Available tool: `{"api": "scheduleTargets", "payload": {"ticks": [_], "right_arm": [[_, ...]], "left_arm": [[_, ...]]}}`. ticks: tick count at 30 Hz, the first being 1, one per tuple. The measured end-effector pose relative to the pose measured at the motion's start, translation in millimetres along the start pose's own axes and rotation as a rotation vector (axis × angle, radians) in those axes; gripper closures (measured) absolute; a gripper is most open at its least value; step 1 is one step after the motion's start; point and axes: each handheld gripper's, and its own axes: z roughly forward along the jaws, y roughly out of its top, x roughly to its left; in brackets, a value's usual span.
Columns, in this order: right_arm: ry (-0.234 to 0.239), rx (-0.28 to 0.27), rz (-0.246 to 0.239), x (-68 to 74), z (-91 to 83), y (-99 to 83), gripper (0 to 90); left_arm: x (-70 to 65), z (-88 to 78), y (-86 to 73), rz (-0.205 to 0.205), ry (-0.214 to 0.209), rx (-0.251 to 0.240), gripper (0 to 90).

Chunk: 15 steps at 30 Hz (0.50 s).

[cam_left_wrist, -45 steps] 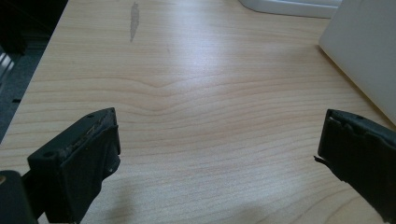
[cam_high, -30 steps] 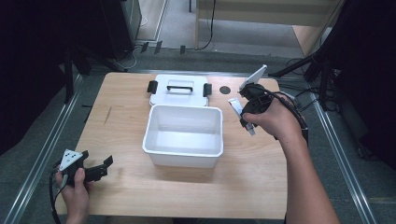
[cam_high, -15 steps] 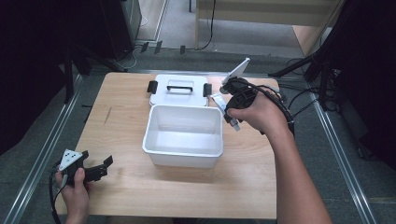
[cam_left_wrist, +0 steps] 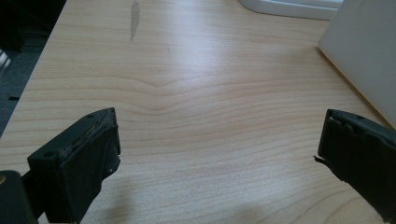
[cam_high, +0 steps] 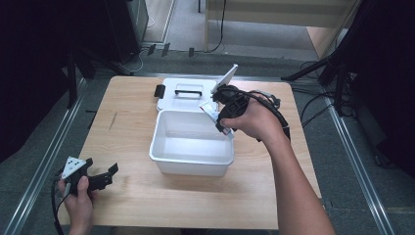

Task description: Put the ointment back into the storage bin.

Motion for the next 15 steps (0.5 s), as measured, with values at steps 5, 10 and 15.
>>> {"api": "scheduleTargets", "payload": {"ticks": [5,10,15], "right_arm": [[0.023,-0.007,-0.074,8.1,5.4,2.8,72.8],[0.028,-0.033,-0.246,17.2,13.8,3.5,72.7],[0.018,-0.029,-0.359,21.7,20.3,2.9,72.6]], "left_arm": [[0.1,0.1,0.0,-0.002,-0.001,-0.001,0.0],[0.4,0.1,0.1,-0.004,-0.003,0.001,0.0],[0.5,0.1,0.1,-0.004,-0.004,0.002,0.0]]}}
